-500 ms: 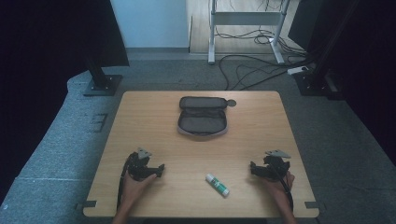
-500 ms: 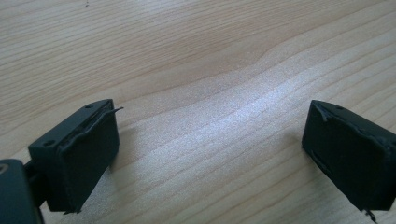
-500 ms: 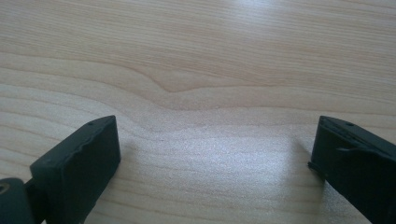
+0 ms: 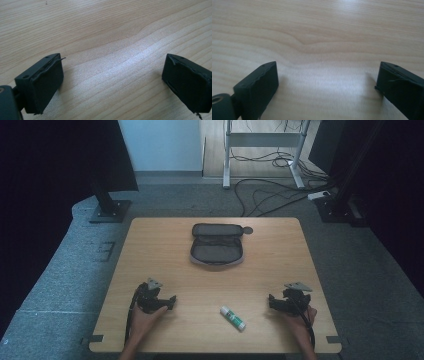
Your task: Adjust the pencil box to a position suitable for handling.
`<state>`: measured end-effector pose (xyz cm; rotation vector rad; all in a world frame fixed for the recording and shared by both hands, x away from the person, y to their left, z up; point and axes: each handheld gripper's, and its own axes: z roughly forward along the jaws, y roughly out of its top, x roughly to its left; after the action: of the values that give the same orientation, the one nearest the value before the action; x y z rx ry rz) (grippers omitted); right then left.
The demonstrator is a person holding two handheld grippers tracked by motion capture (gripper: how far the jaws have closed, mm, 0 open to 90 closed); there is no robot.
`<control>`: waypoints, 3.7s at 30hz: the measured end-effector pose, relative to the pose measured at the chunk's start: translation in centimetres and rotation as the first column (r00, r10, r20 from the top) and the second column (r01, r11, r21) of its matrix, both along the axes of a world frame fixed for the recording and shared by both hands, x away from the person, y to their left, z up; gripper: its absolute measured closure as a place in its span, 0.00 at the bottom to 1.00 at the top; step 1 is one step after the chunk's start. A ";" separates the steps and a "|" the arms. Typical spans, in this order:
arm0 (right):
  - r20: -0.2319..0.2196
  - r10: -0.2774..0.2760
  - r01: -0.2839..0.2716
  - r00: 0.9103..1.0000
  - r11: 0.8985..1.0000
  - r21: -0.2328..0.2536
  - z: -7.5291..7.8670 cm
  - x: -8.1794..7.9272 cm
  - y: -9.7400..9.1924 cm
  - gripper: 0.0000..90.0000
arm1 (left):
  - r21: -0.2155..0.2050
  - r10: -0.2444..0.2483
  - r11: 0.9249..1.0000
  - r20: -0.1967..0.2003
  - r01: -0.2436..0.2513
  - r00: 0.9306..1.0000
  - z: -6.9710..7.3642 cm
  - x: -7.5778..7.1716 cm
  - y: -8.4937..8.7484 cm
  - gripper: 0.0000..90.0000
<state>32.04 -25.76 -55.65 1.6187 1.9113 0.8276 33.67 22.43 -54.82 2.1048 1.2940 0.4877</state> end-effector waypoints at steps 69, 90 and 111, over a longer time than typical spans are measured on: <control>0.147 0.170 -0.189 0.975 0.973 0.132 6.7 5.4 5.4 0.32 | -0.211 -0.018 0.977 0.019 0.021 1.000 7.8 6.7 -3.7 0.26; 0.140 0.180 -0.199 0.974 0.970 0.142 7.5 8.7 6.7 0.38 | -0.266 -0.037 0.963 0.016 0.040 0.999 9.0 10.5 -5.6 0.32; 0.099 0.172 -0.183 0.980 0.977 0.114 6.7 12.6 8.9 0.41 | -0.266 0.031 0.963 -0.011 -0.032 0.999 6.4 14.2 -6.1 0.39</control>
<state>44.59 -16.86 -48.90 1.4676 1.9970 1.0907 47.82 16.33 -48.47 1.8659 1.3193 0.3007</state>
